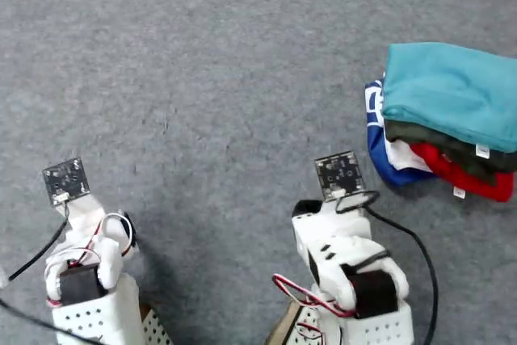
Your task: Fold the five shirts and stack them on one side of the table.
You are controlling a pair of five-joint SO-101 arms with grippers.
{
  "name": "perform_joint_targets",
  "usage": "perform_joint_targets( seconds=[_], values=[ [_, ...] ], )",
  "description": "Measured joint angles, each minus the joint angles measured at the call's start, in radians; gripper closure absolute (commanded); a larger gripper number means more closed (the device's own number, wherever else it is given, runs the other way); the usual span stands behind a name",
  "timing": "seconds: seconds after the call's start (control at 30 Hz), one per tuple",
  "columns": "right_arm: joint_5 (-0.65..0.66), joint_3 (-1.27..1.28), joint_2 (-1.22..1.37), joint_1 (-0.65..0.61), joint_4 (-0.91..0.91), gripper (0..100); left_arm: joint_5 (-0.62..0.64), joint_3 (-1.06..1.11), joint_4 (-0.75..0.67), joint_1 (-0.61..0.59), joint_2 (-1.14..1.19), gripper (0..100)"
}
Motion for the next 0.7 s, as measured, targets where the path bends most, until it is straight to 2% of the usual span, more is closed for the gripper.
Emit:
perform_joint_targets(
  seconds=[0.27,0.7],
  values=[
    [0.0,0.184,0.0,-0.002,-0.041,99.5,0.006,0.049,-0.018,0.0,0.002,95],
    [0.0,0.203,0.0,-0.002,-0.044,99.5,0.006,0.052,-0.028,0.0,-0.002,95]
  ],
)
